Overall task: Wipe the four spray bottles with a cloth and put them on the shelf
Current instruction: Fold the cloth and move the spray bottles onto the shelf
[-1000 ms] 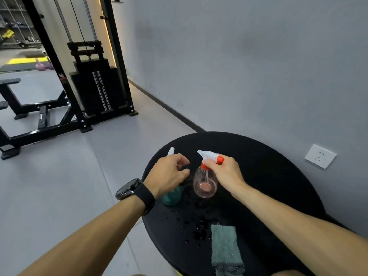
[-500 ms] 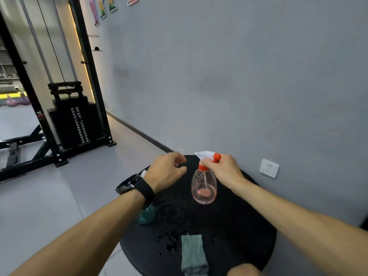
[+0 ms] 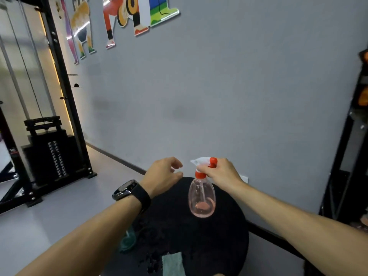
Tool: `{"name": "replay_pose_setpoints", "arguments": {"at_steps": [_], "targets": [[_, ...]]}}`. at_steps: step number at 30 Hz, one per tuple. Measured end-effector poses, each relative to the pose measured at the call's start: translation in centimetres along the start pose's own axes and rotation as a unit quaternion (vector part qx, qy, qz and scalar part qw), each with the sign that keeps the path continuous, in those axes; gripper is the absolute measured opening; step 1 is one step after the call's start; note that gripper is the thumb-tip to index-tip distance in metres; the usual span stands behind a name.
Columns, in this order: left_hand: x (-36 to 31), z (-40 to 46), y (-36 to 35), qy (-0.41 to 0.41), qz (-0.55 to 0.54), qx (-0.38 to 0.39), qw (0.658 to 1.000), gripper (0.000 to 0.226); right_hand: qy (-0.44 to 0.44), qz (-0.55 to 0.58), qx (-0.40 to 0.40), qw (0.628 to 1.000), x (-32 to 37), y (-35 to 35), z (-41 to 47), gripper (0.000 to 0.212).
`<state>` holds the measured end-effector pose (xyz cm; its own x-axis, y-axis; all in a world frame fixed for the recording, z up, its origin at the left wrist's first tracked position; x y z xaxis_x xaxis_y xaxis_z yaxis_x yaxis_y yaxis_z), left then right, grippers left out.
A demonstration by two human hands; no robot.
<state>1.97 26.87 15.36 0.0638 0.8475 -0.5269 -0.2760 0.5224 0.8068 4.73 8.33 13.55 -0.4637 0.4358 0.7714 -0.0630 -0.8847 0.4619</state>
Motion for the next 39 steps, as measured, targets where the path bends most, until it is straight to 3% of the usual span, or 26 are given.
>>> {"name": "replay_pose_setpoints", "arguments": {"at_steps": [9,19,32,39], "targets": [[-5.9,-1.0,-1.5,-0.054,-0.013,0.021,0.998,0.028,0.005,-0.004,-0.016,1.000,0.9,5.8,-3.3,0.029],[-12.3,-1.8,-4.8,-0.107,-0.028,0.056,0.992,0.029,-0.025,-0.036,-0.068,0.997,-0.4,12.1,-6.3,0.032],[-22.8,-3.6,-10.7,-0.196,-0.058,0.117,0.972,0.028,-0.060,-0.062,-0.156,0.984,-2.8,22.8,-11.5,0.020],[-29.2,-5.5,-14.1,-0.257,-0.062,0.146,0.953,0.029,-0.083,-0.082,-0.200,0.973,-3.5,28.1,-15.3,0.026]]}}
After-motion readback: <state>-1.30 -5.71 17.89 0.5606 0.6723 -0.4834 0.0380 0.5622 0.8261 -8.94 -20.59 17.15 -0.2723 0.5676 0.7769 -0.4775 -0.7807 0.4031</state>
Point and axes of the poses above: each hand's wrist, its own z-axis towards the middle knuckle, its own y-axis out of the back of the hand, x = y × z, the point moved 4 cm from there along z, towards the middle knuckle, and after that the axes turned 10 degrees about y, right-handed, at the moved point
